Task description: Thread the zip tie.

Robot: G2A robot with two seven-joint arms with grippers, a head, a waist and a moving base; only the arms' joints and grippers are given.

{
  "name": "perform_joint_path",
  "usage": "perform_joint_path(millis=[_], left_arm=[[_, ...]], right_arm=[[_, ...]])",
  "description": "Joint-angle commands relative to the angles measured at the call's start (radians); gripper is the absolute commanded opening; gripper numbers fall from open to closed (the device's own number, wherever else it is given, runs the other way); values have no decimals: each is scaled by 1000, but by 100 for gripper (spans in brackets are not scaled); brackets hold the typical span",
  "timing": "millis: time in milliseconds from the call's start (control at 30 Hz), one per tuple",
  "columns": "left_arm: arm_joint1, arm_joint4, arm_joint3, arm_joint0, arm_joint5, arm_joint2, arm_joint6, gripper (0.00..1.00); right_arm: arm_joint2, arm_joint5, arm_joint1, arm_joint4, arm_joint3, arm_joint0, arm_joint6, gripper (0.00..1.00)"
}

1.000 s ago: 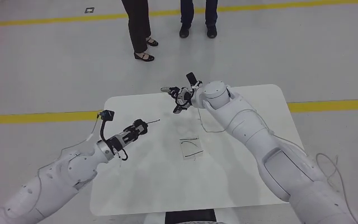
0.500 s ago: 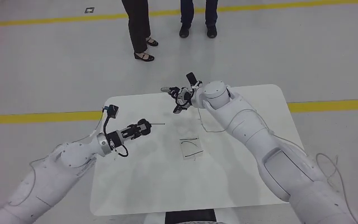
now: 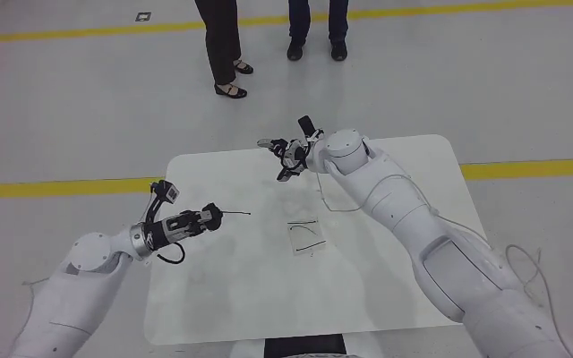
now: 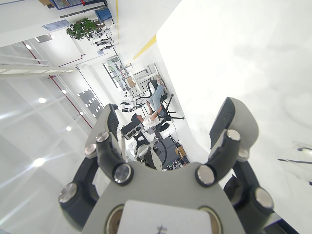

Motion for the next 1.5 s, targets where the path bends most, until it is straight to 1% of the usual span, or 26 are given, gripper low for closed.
perform_joint_path(millis=[0,167,200,233,300,333,367,400,467,500,533,600,700,733,800,833,867,933,1000,1067,1167,1200,1433,1467], left_arm=[[1,1,-1,-1,0,3,10,0],[-1,-11,-7,1,6,10,18,0],[-3,-19,-1,1,7,12,22,0],[-4,-24,4,1,0,16,1,0],[-8,-103,32,0,0,19,-56,0],[-9,-130,40,-5,0,19,-96,0],[-13,-175,65,-5,0,17,-137,0],[-17,-203,84,-6,0,18,-154,0],[-26,-237,107,-11,0,19,-197,0],[-33,-256,124,-13,0,21,-213,0],[-38,-272,135,-15,0,22,-223,0],[-49,-262,161,-24,0,26,-227,0],[-62,-247,178,-37,0,28,-224,0],[-68,-243,183,-42,0,27,-222,0],[-71,-236,187,-45,0,25,-220,0],[-71,-236,187,-45,0,25,-220,0],[-71,-236,187,-45,0,25,-220,0],[-71,-236,187,-45,0,25,-220,0],[-71,-236,187,-45,0,25,-220,0],[-71,-236,187,-45,0,25,-220,0],[-71,-236,187,-45,0,25,-220,0],[-71,-236,187,-45,0,25,-220,0],[-71,-236,187,-45,0,25,-220,0],[-71,-236,187,-45,0,25,-220,0]], right_arm=[[0,0,0,0,0,0,0,100],[0,0,0,0,0,0,0,100],[0,0,0,0,0,0,0,100],[0,0,0,0,0,0,0,100],[0,0,0,0,0,0,0,100],[0,0,0,0,0,0,0,100],[0,0,0,0,0,0,0,100],[0,0,0,0,0,0,0,100],[0,0,0,0,0,0,0,100],[0,0,0,0,0,0,0,100],[0,0,0,0,0,0,0,100],[0,0,0,0,0,0,0,100],[0,0,0,0,0,0,0,100],[2,-22,1,-2,-11,-16,-1,100],[0,-50,9,-34,-14,-25,45,100],[8,-74,15,-28,-11,-32,99,100],[14,-87,20,-33,-2,-34,130,100],[19,-104,28,-42,6,-39,198,100],[30,-126,36,-35,21,-45,280,100],[34,-153,41,-25,35,-51,382,100],[29,-188,41,-4,54,-58,526,100],[34,-193,40,12,59,-58,541,100],[34,-193,40,12,59,-58,541,100],[39,-192,39,29,58,-66,545,100]])
